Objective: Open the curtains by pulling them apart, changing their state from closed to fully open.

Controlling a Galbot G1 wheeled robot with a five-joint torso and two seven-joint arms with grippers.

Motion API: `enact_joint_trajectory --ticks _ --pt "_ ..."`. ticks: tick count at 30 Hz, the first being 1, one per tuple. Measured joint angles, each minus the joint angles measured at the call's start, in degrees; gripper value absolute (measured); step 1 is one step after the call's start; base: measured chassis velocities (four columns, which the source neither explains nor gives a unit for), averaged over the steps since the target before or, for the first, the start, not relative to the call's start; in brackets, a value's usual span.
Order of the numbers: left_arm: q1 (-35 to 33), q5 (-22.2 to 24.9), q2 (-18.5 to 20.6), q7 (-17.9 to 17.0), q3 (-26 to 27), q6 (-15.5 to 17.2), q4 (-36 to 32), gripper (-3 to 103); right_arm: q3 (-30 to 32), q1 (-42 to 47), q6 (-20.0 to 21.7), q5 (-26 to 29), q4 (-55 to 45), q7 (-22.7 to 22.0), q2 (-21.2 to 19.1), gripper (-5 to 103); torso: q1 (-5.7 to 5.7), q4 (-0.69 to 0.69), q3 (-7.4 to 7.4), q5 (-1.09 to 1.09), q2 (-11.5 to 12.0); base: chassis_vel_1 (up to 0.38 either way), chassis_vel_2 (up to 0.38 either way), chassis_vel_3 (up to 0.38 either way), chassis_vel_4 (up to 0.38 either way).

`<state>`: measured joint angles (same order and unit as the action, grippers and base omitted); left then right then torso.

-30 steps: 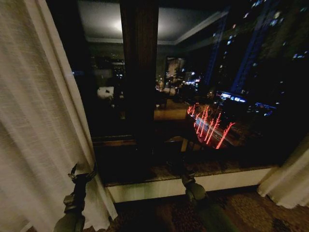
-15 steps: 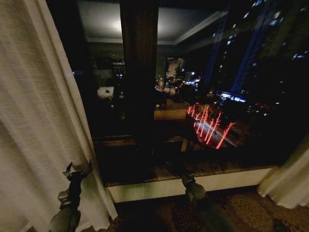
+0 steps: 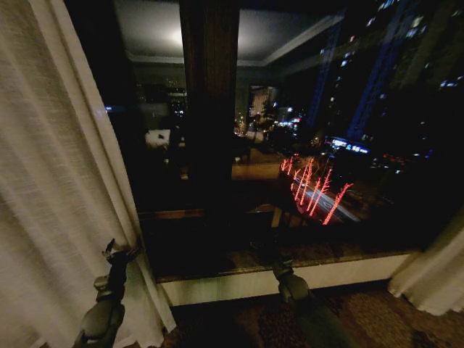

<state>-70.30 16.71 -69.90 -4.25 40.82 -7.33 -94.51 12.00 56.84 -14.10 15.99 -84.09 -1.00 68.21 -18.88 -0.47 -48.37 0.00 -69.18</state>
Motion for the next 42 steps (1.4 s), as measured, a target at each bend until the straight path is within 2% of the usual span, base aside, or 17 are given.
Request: enact_joint_trajectory --ticks 4,6,9,11,12,14,17,21,22,23,24,26,27,30,32,35,42 --pt "1.4 0.8 0.5 0.3 0.1 1.3 0.7 101 0.0 0.0 0.0 0.0 0.0 0.0 0.0 100 -0.01 0.00 0.00 0.00 0.0 0.000 0.000 0.000 0.000" --pt "1.5 1.7 0.5 0.3 0.3 1.8 0.8 92 0.0 0.0 0.0 0.0 0.0 0.0 0.0 100 -0.01 0.01 0.00 -0.01 0.0 0.000 0.000 0.000 0.000" --pt "1.5 2.1 0.4 0.3 0.5 1.7 1.0 87 0.0 0.0 0.0 0.0 0.0 0.0 0.0 100 0.00 0.01 0.00 -0.01 0.0 0.000 0.000 0.000 0.000" --pt "1.5 2.5 0.3 0.3 0.6 1.6 1.0 76 0.0 0.0 0.0 0.0 0.0 0.0 0.0 100 0.00 0.01 0.00 -0.01 0.0 0.000 0.000 0.000 0.000" --pt "1.5 2.5 0.3 0.3 0.6 1.6 1.0 76 0.0 0.0 0.0 0.0 0.0 0.0 0.0 100 0.00 0.01 0.00 -0.01 0.0 0.000 0.000 0.000 0.000" --pt "1.4 2.7 0.3 0.3 0.7 1.3 1.0 65 0.0 0.0 0.0 0.0 0.0 0.0 0.0 100 0.00 0.00 0.00 0.00 0.0 0.000 0.000 0.000 0.000" --pt "1.1 3.0 0.4 0.3 0.9 1.2 0.8 59 0.0 0.0 0.0 0.0 0.0 0.0 0.0 100 -0.01 0.01 0.00 0.00 0.0 0.000 0.000 0.000 0.000" --pt "0.9 3.1 0.6 0.4 1.3 1.1 0.6 38 0.0 0.0 0.0 0.0 0.0 0.0 0.0 100 0.00 0.01 0.00 -0.01 0.0 0.000 0.000 0.000 0.000" --pt "0.9 3.1 0.6 0.4 1.3 1.1 0.6 38 0.0 0.0 0.0 0.0 0.0 0.0 0.0 100 0.00 0.01 0.00 -0.01 0.0 0.000 0.000 0.000 0.000" --pt "0.9 3.1 0.6 0.5 1.3 1.1 0.6 32 0.0 0.0 0.0 0.0 0.0 0.0 0.0 100 0.00 0.01 0.00 -0.01 0.0 0.000 0.000 0.000 0.000" --pt "0.9 3.1 0.6 0.5 1.3 1.1 0.6 32 0.0 0.0 0.0 0.0 0.0 0.0 0.0 100 0.00 0.01 0.00 -0.01 0.0 0.000 0.000 0.000 0.000" --pt "0.8 3.1 0.5 0.5 1.4 1.0 0.6 22 0.0 0.0 0.0 0.0 0.0 0.0 0.0 100 0.00 0.01 0.00 0.00 0.0 0.000 0.000 0.000 0.000" --pt "0.8 3.1 0.5 0.5 1.4 1.0 0.6 22 0.0 0.0 0.0 0.0 0.0 0.0 0.0 100 0.00 0.01 0.00 0.00 0.0 0.000 0.000 0.000 0.000" --pt "0.8 3.1 0.5 0.6 1.6 1.0 0.6 6 0.0 0.0 0.0 0.0 0.0 0.0 0.0 100 0.00 0.01 0.00 0.00 0.0 0.000 0.000 0.000 0.000" --pt "0.8 3.1 0.5 0.6 1.6 0.9 0.6 6 0.0 0.0 0.0 0.0 0.0 0.0 0.0 100 0.00 0.01 0.00 0.00 0.0 0.000 0.000 0.000 0.000" --pt "0.6 3.1 0.5 0.6 1.9 0.9 0.7 1 0.0 0.0 0.0 0.0 0.0 0.0 0.0 100 0.00 0.01 0.00 -0.01 0.0 0.000 0.000 0.000 0.000" --pt "0.4 3.1 0.6 0.5 2.3 0.7 0.9 1 0.0 0.0 0.0 0.0 0.0 0.0 0.0 100 0.00 0.01 0.00 -0.01 0.0 0.000 0.000 0.000 0.000"
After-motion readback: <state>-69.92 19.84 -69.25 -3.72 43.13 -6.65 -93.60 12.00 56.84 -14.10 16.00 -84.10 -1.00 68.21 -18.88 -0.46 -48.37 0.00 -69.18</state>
